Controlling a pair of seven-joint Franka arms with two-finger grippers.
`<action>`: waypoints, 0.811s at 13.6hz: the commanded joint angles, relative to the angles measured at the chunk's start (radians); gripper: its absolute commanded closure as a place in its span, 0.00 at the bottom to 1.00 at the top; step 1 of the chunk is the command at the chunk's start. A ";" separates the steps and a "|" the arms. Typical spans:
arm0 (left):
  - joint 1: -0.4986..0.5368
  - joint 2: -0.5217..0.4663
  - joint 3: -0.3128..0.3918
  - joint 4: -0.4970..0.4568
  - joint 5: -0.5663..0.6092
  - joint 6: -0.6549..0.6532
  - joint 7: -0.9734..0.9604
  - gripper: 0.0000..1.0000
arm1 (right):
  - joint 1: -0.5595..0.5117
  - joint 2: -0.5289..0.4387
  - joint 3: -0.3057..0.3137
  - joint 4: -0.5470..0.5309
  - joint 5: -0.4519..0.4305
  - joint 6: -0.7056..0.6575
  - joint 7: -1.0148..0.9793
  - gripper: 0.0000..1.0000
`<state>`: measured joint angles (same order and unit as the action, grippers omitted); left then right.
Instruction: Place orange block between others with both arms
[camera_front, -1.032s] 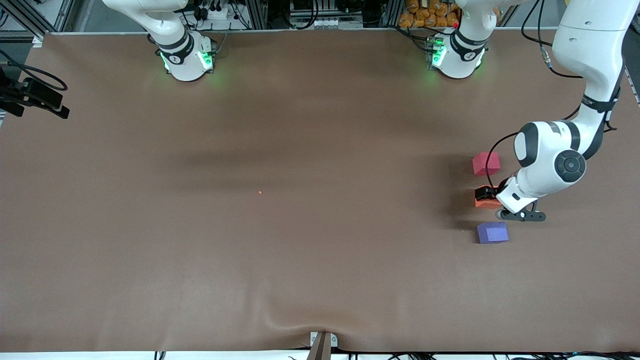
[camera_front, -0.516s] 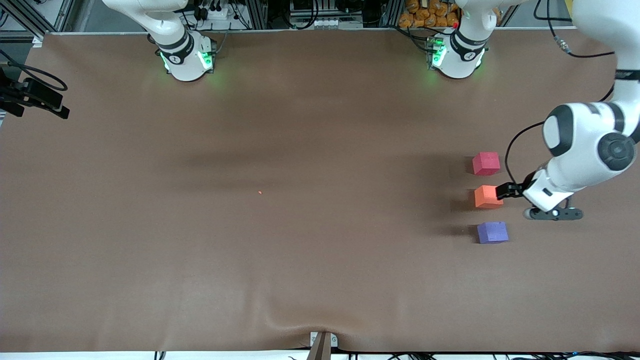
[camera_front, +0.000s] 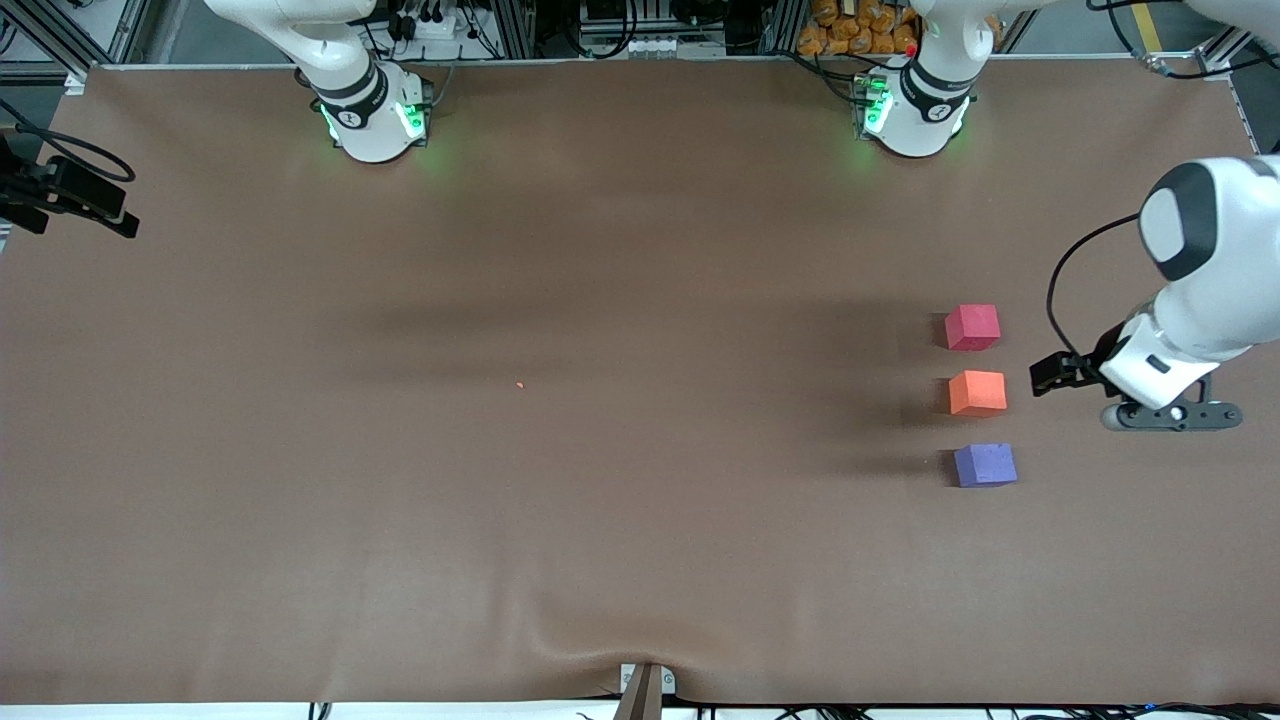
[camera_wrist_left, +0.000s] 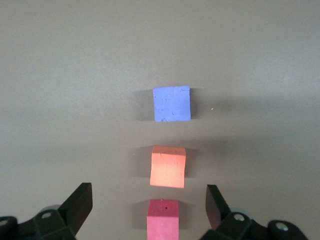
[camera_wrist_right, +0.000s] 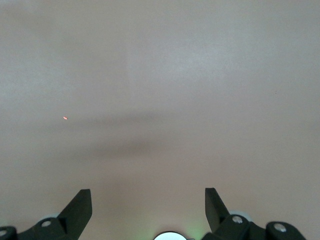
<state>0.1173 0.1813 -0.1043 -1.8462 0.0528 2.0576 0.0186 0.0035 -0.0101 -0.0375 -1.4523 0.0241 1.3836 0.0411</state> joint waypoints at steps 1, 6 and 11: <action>0.002 -0.049 -0.032 0.073 0.004 -0.135 -0.058 0.00 | 0.013 0.007 -0.002 0.012 -0.021 -0.003 0.017 0.00; 0.002 -0.092 -0.071 0.178 0.007 -0.316 -0.112 0.00 | 0.013 0.007 -0.002 0.012 -0.021 -0.003 0.016 0.00; 0.004 -0.132 -0.091 0.260 0.005 -0.421 -0.105 0.00 | 0.013 0.007 -0.002 0.012 -0.021 -0.003 0.016 0.00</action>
<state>0.1159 0.0809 -0.1813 -1.6043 0.0528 1.6680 -0.0857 0.0039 -0.0090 -0.0374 -1.4523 0.0240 1.3836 0.0411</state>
